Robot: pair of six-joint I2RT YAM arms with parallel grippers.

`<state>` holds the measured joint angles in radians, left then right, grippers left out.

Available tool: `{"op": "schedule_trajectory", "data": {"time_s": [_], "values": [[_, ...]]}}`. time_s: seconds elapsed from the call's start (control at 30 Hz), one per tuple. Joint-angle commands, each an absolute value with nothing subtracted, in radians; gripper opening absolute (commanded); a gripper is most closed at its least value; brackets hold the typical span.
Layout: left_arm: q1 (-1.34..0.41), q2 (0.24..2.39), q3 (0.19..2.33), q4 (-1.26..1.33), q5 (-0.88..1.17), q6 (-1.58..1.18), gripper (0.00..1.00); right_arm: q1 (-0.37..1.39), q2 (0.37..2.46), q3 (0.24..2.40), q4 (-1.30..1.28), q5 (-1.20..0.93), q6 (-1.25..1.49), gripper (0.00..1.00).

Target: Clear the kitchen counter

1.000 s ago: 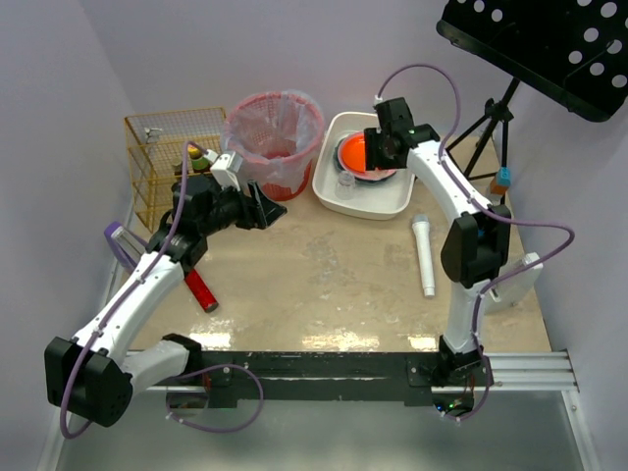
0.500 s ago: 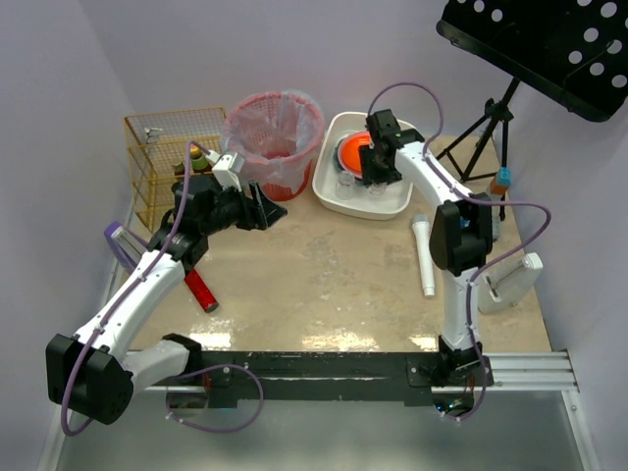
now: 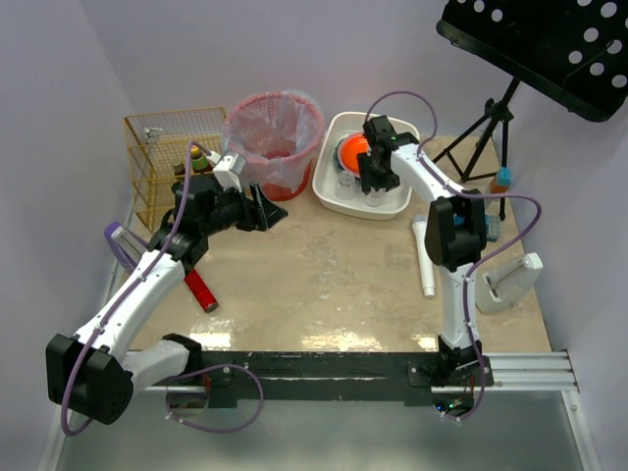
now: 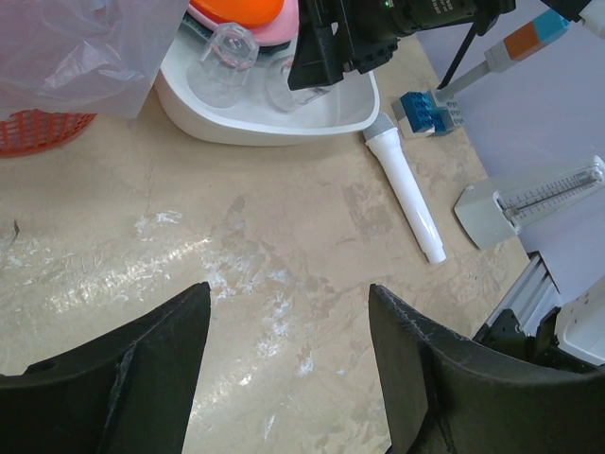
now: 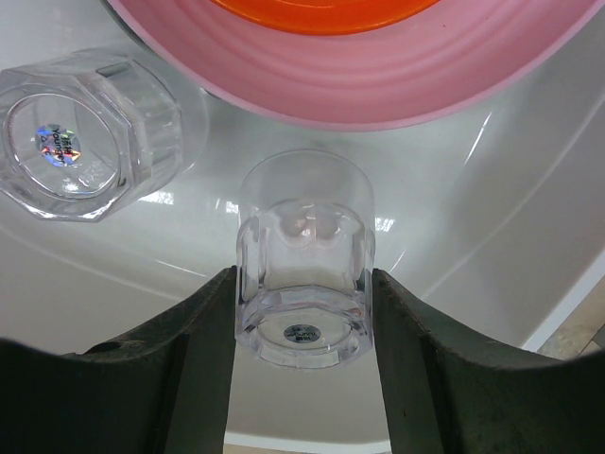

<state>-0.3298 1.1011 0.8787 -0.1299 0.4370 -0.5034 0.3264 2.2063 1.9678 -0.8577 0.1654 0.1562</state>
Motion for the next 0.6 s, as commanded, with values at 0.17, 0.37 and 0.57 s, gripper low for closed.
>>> {"op": "schedule_trajectory", "data": {"time_s": [0.17, 0.37, 0.57], "values": [[-0.33, 1.083, 0.89, -0.115, 0.454, -0.488, 0.72, 0.325, 2.209, 2.006, -0.857, 0.17, 0.141, 0.55], [-0.33, 1.083, 0.893, -0.117, 0.456, -0.489, 0.72, 0.325, 2.21, 2.002, -0.848, 0.175, 0.141, 0.73], [-0.33, 1.085, 0.89, -0.117, 0.457, -0.491, 0.73, 0.325, 2.194, 1.994, -0.828, 0.189, 0.149, 0.77]]}}
